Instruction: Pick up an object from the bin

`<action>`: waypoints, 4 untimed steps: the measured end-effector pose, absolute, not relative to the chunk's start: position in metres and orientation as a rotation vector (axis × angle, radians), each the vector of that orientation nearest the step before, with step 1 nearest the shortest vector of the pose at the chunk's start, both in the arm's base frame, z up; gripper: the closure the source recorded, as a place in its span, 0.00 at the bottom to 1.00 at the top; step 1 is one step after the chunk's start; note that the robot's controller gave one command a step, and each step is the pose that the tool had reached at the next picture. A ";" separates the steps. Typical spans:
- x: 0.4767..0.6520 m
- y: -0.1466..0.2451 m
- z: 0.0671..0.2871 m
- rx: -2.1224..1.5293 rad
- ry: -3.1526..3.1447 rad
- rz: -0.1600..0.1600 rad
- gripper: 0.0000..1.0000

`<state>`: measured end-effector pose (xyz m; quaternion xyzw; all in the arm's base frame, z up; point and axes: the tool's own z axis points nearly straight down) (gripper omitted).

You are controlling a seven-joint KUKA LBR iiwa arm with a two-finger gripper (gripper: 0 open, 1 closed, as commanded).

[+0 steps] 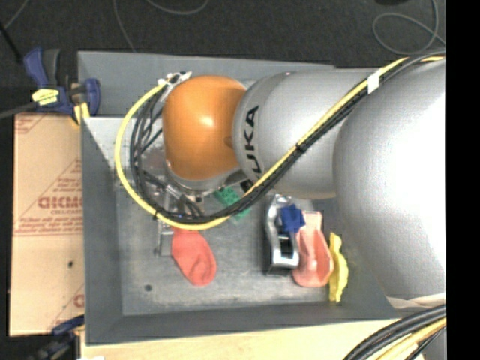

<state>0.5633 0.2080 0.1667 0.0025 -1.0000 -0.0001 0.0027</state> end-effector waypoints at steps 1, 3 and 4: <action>0.565 0.207 0.171 0.002 -3.143 -0.003 0.00; 0.519 0.170 0.140 0.036 -3.134 0.000 0.00; 0.523 0.159 0.141 -0.212 -3.138 -0.005 0.00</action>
Offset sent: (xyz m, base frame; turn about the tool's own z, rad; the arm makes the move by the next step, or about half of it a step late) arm -0.0819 -0.0481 -0.0614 -0.1340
